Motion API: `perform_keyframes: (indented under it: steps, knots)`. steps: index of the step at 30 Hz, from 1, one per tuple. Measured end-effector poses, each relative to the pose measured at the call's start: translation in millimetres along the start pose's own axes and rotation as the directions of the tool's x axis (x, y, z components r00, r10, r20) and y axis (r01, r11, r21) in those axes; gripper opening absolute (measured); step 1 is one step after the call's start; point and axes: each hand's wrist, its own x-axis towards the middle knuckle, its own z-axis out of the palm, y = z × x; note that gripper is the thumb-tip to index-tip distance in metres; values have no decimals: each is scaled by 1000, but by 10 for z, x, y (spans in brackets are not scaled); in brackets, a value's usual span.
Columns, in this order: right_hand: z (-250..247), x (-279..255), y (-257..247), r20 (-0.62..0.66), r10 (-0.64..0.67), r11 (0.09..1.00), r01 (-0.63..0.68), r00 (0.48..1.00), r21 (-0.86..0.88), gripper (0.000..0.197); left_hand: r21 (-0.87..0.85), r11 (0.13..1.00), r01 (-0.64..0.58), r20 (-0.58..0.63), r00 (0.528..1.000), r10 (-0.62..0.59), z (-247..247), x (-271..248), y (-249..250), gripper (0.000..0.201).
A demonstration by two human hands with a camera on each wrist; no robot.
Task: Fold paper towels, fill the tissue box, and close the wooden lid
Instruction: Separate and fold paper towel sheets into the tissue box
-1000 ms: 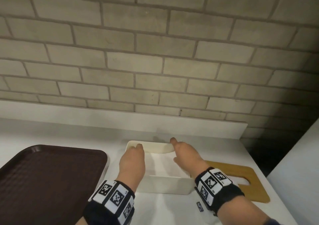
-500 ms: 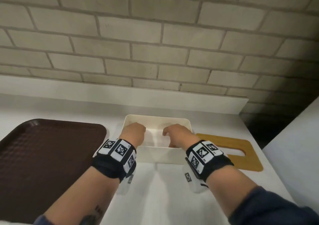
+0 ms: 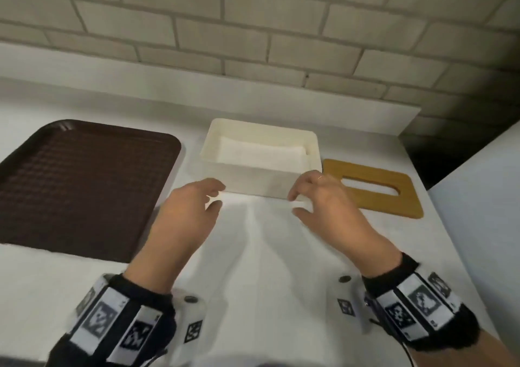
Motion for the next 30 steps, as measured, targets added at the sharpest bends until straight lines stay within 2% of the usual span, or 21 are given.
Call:
perform_keyframes:
  steps: [2, 5, 8, 13, 16, 18, 21, 23, 25, 26, 28, 30]
  knots:
    - [117, -152, -87, 158, -111, 993, 117, 981, -28, 27, -19, 999, 36, 23, 999, -35, 56, -136, -99, 26]
    - [291, -284, -248, 392, -343, 930, 368, 854, 10, 42, -27, 998, 55, 36, 998, -54, 116, -260, -167, 27]
    - [415, -327, -325, 493, -431, 854, 519, 756, -48, 45, -31, 999, 37, 26, 999, -36, 135, -326, -163, 27]
    - [504, -328, -326, 539, -450, 770, 615, 712, -170, 23, -32, 999, 1, 1, 1000, -1, 165, -357, -153, 26]
    - [524, -330, -301, 544, -459, 757, 630, 703, -174, 23, -24, 1000, -5, 7, 1000, 6, 181, -365, -165, 24]
    - [480, -344, -280, 521, -466, 773, 616, 715, -153, 21, -36, 999, -1, 15, 1000, 2, 174, -371, -159, 23]
    - [293, -354, -209, 472, -409, 867, 494, 781, -65, 16, -155, 988, 23, 33, 999, -18, 156, -370, -138, 21]
    - [99, -333, -185, 408, -365, 927, 368, 837, 76, 14, -298, 954, 22, 48, 999, -8, 154, -378, -115, 16]
    - [-86, -296, -158, 293, -289, 935, 202, 911, 293, 18, -492, 870, 42, 69, 998, -9, 158, -395, -72, 13]
    - [-167, -275, -143, 212, -232, 901, 127, 950, 415, 20, -596, 802, 51, 84, 996, 0, 166, -408, -50, 23]
    - [-292, -237, -130, 29, -61, 764, 28, 998, 645, 20, -790, 605, 95, 141, 990, 29, 195, -434, 8, 55]
    - [-330, -194, -142, -45, 144, 507, -35, 989, 861, 19, -913, 378, 151, 190, 980, 66, 249, -422, 52, 79]
